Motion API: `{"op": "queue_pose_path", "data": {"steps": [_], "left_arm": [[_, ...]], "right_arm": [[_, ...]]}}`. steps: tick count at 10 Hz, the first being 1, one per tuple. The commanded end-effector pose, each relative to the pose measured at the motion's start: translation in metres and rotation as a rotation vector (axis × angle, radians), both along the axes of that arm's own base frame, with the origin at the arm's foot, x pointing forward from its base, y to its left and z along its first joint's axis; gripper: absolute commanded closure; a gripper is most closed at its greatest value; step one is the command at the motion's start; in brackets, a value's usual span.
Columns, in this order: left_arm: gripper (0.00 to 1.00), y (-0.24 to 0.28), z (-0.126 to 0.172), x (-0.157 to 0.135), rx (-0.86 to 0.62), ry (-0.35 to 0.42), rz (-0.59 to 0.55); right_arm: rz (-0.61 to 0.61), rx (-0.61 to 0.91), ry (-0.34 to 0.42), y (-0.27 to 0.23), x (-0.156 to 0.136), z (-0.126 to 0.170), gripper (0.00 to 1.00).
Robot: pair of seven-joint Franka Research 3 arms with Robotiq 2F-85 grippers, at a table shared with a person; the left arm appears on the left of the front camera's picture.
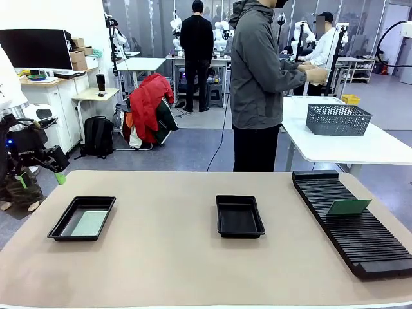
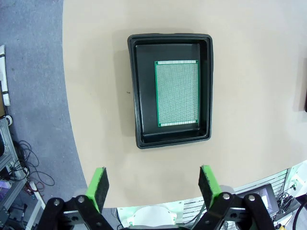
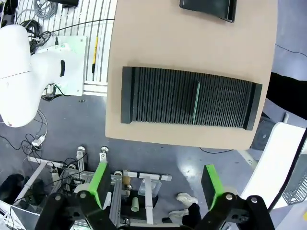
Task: Inspect and transfer BCBs to ESD trays.
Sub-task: Pick up the Blank PCB from the PCB Rack and place it in the right ESD tray.
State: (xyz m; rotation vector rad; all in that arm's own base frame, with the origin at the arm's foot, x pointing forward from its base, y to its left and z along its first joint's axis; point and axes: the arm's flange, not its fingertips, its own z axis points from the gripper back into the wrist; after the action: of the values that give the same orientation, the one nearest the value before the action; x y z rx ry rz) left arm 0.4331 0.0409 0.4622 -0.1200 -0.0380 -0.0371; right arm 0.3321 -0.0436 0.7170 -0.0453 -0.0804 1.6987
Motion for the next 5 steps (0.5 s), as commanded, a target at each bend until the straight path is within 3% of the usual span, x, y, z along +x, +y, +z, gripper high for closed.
{"op": "queue_pose_path", "data": {"steps": [1,5], "left_arm": [[0.0,0.0001,-0.0013,-0.0003,0.0,-0.009,0.004],[0.0,0.0001,-0.0013,-0.0003,0.0,-0.009,0.004]], "right_arm": [[-0.005,-0.001,0.003,0.0017,0.0002,-0.0009,0.0],[-0.005,-0.001,0.003,0.0017,0.0002,-0.0009,0.0]]}}
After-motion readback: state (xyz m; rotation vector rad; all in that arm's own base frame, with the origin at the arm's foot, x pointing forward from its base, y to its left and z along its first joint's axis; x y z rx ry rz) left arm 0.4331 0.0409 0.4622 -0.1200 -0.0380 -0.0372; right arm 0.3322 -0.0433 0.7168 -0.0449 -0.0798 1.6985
